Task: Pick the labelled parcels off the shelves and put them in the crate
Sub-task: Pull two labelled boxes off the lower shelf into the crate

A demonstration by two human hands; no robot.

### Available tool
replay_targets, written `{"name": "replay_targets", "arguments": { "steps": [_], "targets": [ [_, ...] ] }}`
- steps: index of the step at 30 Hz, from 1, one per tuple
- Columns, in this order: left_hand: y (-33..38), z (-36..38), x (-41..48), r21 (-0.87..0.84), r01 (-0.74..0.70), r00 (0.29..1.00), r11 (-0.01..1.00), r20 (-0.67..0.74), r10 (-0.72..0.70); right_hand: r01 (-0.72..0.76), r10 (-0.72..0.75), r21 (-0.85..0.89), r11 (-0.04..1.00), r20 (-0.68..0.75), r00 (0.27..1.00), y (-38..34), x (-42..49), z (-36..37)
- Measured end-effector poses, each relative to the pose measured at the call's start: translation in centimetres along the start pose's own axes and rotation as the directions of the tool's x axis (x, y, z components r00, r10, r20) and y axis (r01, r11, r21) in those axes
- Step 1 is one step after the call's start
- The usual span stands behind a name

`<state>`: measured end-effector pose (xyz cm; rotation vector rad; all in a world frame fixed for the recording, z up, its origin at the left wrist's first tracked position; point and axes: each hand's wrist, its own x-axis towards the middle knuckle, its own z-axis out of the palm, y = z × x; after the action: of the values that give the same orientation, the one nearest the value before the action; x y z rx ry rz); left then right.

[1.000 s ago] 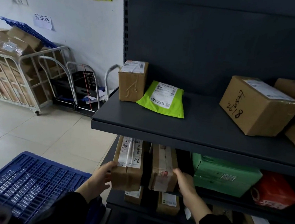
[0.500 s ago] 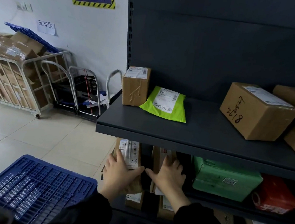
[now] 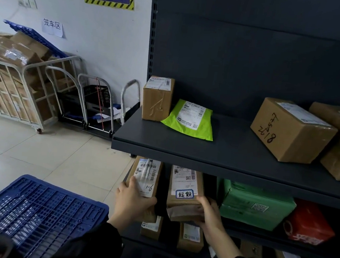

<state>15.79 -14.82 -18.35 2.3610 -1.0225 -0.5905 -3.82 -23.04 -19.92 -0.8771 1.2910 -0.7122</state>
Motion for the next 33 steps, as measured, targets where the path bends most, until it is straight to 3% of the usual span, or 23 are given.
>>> {"name": "replay_targets", "arguments": {
  "steps": [4,13,15,18,21,24,27,30,33],
  "targets": [
    [0.8,-0.7,1.3,-0.019,-0.026,0.998,0.999,-0.060,0.025,-0.040,0.036,0.138,0.990,0.029,0.999,0.1,-0.3,-0.2],
    [3.0,0.4,5.0,0.034,-0.022,0.997,0.999,-0.079,0.024,-0.017,0.006,0.201,0.979,0.056,0.998,-0.1,-0.6,-0.7],
    [3.2,0.8,4.5,0.088,-0.088,0.987,0.992,-0.126,0.099,-0.017,0.002,0.217,0.976,0.067,0.998,0.0,-0.5,-1.2],
    [3.0,1.5,2.0,0.064,-0.301,0.928,0.951,-0.212,0.308,0.002,-0.021,0.222,0.975,0.084,0.996,0.3,-0.9,-1.8],
    [2.4,2.8,-1.2,-0.076,-0.395,0.916,0.916,-0.106,0.386,0.013,-0.041,0.229,0.973,0.120,0.992,0.8,-1.7,-2.5],
    [2.7,3.7,-3.3,-0.440,-0.120,0.972,0.890,0.132,0.196,0.023,-0.059,0.230,0.973,0.147,0.987,1.0,-2.6,-3.2],
    [3.4,4.3,-4.2,-0.706,0.264,0.902,0.657,0.423,0.092,0.040,-0.079,0.227,0.973,0.167,0.983,1.1,-3.4,-4.1],
    [4.3,5.1,-5.2,-0.732,0.337,0.842,0.592,0.516,0.159,0.067,-0.101,0.190,0.980,0.178,0.979,1.5,-4.1,-5.4],
    [5.9,5.9,-6.7,-0.764,0.315,0.853,0.564,0.488,0.185,0.080,-0.107,0.145,0.986,0.189,0.976,1.9,-4.4,-6.8]
  ]
}}
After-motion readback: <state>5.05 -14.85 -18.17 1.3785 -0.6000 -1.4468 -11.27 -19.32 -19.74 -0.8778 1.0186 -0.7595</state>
